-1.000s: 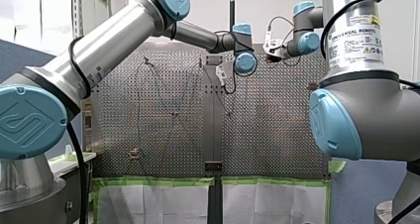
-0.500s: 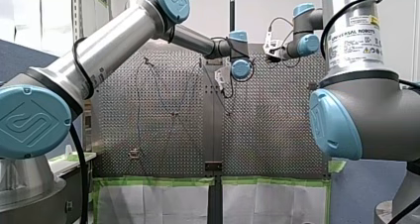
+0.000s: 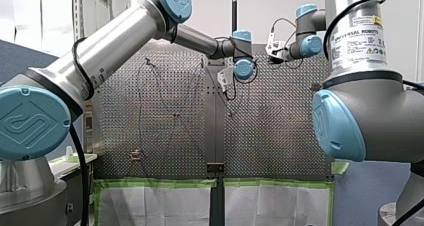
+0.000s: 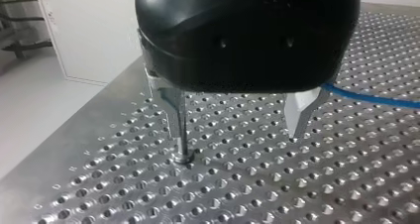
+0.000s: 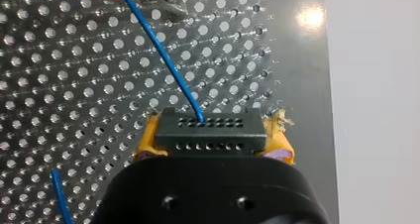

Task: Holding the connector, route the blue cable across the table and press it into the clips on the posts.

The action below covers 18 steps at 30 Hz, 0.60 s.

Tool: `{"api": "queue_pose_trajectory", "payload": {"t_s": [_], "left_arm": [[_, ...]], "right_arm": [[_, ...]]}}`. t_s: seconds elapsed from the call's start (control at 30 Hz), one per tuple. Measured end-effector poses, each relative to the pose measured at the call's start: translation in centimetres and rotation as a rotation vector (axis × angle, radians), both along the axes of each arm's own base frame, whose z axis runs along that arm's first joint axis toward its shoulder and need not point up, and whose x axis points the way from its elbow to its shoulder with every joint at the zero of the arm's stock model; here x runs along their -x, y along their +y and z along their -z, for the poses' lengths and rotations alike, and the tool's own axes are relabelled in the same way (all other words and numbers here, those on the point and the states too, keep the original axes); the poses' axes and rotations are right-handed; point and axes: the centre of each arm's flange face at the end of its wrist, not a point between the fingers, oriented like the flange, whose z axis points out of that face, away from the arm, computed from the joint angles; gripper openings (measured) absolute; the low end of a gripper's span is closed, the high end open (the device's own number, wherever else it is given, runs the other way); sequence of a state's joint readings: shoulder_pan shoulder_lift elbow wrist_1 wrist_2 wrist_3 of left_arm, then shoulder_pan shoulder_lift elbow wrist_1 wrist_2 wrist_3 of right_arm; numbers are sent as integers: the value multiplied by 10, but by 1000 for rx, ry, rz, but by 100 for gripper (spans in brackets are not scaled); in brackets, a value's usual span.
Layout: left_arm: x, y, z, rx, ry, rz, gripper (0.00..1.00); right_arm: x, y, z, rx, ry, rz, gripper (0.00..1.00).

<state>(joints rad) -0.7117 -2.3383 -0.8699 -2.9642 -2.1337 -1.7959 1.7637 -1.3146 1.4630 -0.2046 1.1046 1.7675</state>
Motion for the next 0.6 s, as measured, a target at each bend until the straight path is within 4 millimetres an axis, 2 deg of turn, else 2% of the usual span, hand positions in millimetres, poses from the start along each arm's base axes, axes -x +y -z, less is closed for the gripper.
{"api": "queue_pose_trajectory", "payload": {"t_s": [0.3,0.6], "left_arm": [[11,0,3,-16,53,6,100],[38,-2,3,-58,104,9,100]], "right_arm": [[0,-1,2,-2,0,0,0],[0,-1,3,-4,1,0,0]]}}
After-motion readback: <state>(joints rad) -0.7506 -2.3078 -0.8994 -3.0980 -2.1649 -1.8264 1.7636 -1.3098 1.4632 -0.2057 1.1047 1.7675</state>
